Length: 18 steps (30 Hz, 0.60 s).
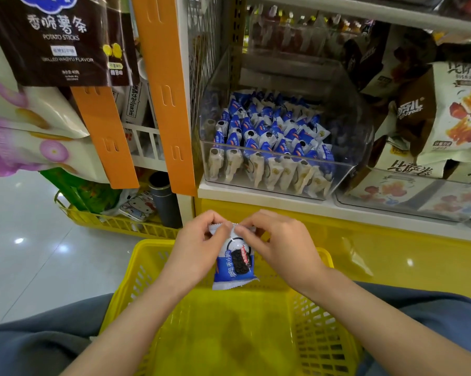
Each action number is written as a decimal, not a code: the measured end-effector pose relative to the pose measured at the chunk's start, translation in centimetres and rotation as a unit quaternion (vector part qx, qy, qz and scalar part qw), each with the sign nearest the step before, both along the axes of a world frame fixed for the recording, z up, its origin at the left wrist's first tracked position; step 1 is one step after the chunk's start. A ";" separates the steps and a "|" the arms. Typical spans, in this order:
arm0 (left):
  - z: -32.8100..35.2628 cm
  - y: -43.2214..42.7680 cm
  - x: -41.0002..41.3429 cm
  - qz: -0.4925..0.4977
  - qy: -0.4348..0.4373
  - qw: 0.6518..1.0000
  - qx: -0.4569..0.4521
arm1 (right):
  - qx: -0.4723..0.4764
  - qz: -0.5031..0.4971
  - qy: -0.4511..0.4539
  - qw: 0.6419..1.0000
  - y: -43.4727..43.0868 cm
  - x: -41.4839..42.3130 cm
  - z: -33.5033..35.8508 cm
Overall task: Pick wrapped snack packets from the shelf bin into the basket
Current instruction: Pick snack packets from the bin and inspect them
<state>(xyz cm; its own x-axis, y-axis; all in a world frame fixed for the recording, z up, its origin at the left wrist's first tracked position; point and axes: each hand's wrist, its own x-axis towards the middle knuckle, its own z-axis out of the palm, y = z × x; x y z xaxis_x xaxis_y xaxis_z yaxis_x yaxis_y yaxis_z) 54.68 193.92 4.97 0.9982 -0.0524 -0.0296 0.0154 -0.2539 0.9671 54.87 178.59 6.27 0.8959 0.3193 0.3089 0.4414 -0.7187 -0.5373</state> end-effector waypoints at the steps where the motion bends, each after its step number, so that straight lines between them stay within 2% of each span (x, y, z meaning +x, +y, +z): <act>1: 0.0 0.0 0.0 0.001 0.009 1.000 -0.010 | -0.011 -0.002 -0.005 1.000 -0.1 0.0 0.1; 3: -0.1 -0.1 0.1 0.017 0.014 1.000 -0.013 | 0.013 -0.028 0.008 1.000 -0.1 0.2 0.3; 8: -0.4 0.5 0.4 0.055 0.014 0.997 0.056 | 0.076 -0.109 -0.002 0.991 -0.4 0.3 0.7; 10: -0.1 0.4 0.4 0.054 0.069 0.996 -0.003 | 0.073 -0.076 -0.027 0.994 -0.3 0.0 0.6; 13: 0.6 0.5 0.5 0.056 0.176 0.971 -0.151 | 0.011 -0.001 -0.090 0.996 0.0 -0.5 0.3; 16: 0.7 0.6 0.2 0.043 0.170 0.963 -0.206 | -0.073 0.063 -0.154 0.983 0.0 -0.5 0.1; 18: 0.8 0.5 0.0 0.061 0.134 0.968 -0.203 | -0.068 0.092 -0.132 0.985 0.0 -0.5 -0.1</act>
<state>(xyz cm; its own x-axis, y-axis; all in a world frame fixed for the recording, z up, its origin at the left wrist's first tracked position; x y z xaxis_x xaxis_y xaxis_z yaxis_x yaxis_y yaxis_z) 54.67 194.45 5.72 0.9569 0.0040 -0.2902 0.2856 0.1663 0.9438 54.42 178.63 6.15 0.7129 0.5228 0.4674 0.6824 -0.6706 -0.2908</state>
